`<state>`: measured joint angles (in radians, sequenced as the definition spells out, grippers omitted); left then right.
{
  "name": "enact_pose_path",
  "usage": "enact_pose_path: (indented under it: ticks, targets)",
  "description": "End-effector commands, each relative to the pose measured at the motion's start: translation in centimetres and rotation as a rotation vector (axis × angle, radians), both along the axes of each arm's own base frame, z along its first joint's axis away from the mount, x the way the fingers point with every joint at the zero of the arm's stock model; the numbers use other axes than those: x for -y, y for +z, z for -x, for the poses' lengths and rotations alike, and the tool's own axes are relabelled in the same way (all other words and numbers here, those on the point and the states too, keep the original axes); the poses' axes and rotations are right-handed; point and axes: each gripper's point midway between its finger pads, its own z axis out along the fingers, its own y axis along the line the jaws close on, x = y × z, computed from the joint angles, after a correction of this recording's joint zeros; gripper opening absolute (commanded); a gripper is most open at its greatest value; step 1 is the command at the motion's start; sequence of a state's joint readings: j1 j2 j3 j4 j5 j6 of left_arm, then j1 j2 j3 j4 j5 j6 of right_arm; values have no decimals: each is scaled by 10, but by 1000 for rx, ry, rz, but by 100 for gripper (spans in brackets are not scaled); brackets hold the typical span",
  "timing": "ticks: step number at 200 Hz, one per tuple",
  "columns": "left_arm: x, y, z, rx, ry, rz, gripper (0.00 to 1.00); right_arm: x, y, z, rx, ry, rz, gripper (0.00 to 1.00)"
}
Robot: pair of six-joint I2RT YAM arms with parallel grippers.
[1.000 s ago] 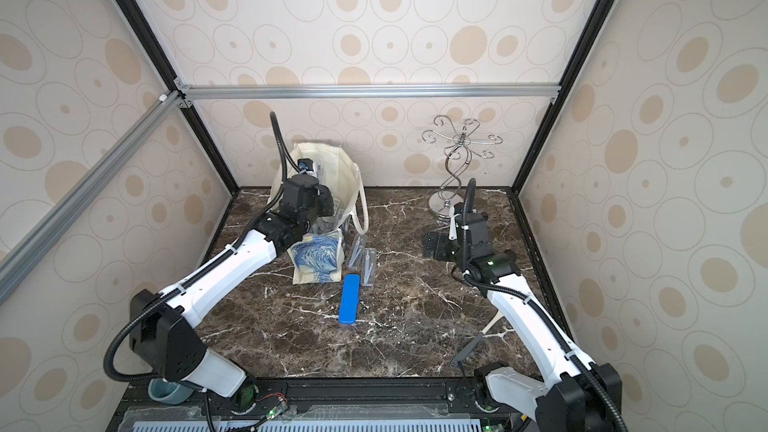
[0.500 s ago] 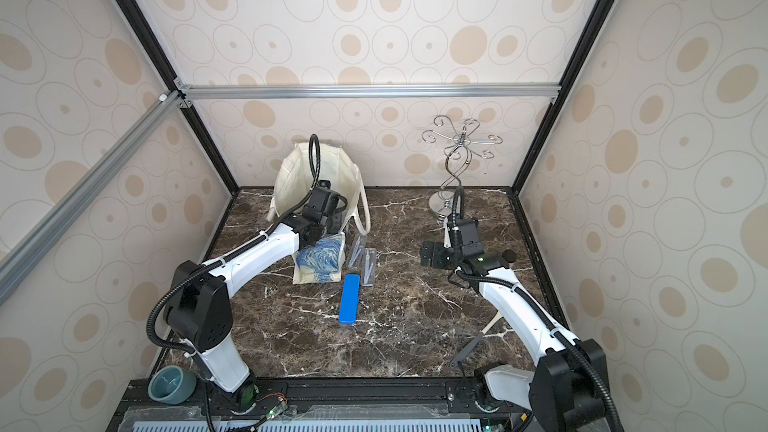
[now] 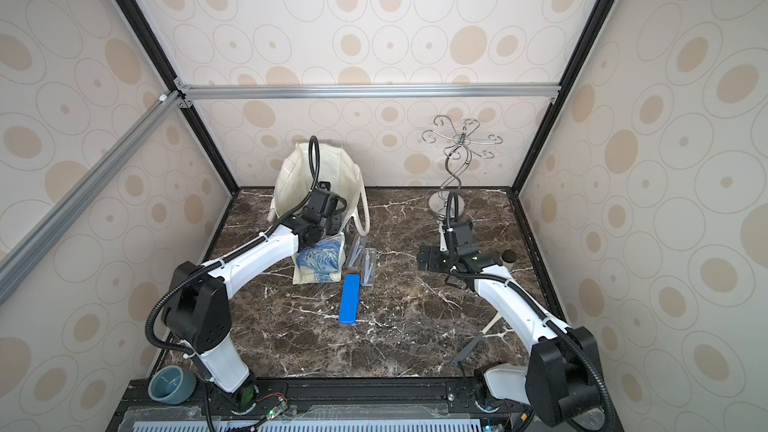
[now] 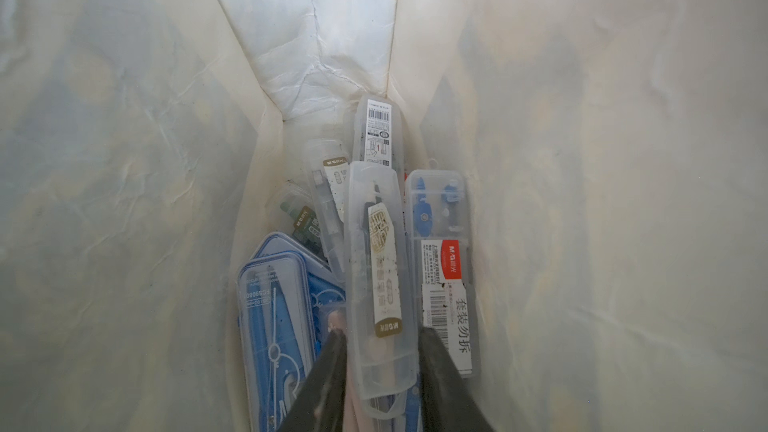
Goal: Put the compass set into the canvas bag
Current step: Place the compass set in the canvas bag, then pick up the compass set at the center of the board.
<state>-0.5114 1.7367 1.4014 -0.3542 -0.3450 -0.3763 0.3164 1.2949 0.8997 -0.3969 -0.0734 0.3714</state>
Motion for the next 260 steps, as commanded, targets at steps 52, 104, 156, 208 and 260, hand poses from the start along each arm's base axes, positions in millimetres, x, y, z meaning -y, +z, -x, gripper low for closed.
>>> enact_pose_path:
  ticks: [52, 104, 156, 208, 260]
  targets:
    - [9, 78, 16, 203, -101, 169, 54, -63, -33, 0, -71, 164, 102, 100]
    - [18, 157, 64, 421, -257, 403, 95, -116, -53, -15, -95, 249, 132, 93]
    - [22, 198, 118, 529, -395, 588, 100, -151, -68, -38, -104, 268, 114, 93]
    - [22, 186, 139, 512, -430, 664, 100, -174, -93, -54, -143, 280, 122, 88]
    - [20, 174, 147, 496, -430, 686, 100, -186, -110, -59, -180, 298, 139, 82]
